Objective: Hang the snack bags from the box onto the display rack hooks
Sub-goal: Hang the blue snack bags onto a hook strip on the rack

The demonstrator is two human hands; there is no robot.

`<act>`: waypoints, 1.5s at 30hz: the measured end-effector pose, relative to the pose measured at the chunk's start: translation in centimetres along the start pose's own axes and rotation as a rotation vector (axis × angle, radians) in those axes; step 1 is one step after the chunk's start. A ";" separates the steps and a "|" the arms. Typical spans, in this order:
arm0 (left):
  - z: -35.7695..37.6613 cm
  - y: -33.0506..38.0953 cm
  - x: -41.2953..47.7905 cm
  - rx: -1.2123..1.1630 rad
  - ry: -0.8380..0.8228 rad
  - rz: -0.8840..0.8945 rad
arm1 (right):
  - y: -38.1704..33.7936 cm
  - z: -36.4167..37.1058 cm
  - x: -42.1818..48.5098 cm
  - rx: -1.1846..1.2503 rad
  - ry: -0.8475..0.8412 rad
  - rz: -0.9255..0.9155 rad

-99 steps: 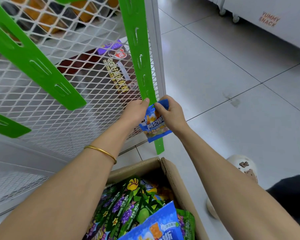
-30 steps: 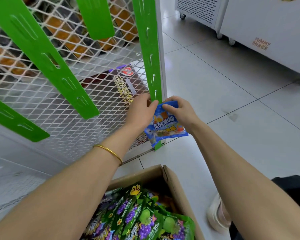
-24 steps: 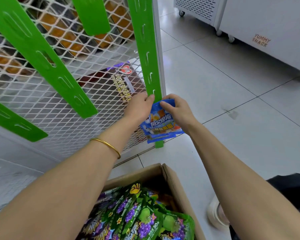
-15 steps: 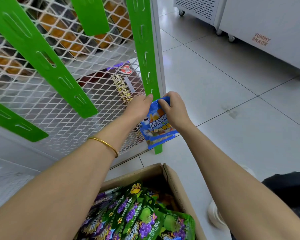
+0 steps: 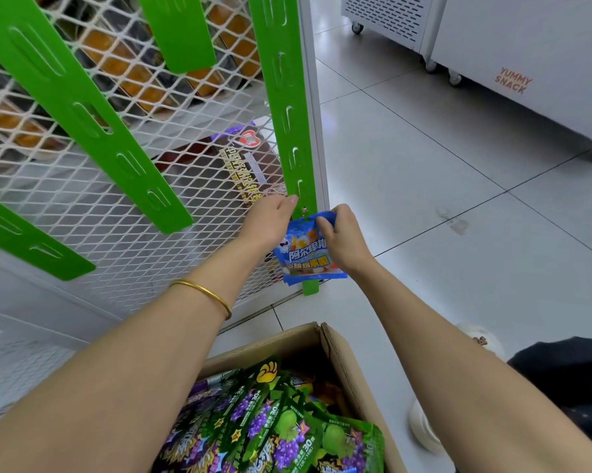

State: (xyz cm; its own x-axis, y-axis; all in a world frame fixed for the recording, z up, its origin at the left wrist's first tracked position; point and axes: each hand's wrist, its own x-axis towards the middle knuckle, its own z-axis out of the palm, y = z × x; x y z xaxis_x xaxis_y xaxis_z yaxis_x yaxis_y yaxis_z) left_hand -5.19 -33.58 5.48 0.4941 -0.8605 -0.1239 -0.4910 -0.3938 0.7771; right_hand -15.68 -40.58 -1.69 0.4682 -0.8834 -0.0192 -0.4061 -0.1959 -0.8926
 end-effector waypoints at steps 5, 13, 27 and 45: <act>-0.2 -0.2 -1.1 0.114 0.024 0.063 | 0.3 -0.7 -0.7 -0.029 0.052 -0.003; -1.9 -3.7 -8.0 0.180 0.107 0.133 | -2.2 -3.0 -7.7 -0.333 -0.320 0.033; -4.1 -6.0 -17.6 0.038 -0.423 -0.045 | -4.0 -2.6 -18.5 -0.502 -1.246 0.010; -3.7 2.9 -5.7 -0.063 -0.047 0.089 | -6.3 -8.1 -6.2 0.371 -0.325 0.114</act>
State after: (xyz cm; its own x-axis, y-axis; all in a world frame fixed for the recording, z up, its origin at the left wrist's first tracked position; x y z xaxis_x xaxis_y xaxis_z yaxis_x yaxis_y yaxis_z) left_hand -6.74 -28.62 10.71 0.4155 -0.9061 -0.0799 -0.4850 -0.2951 0.8232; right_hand -22.38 -37.37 7.71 0.6809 -0.7008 -0.2126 -0.1907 0.1106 -0.9754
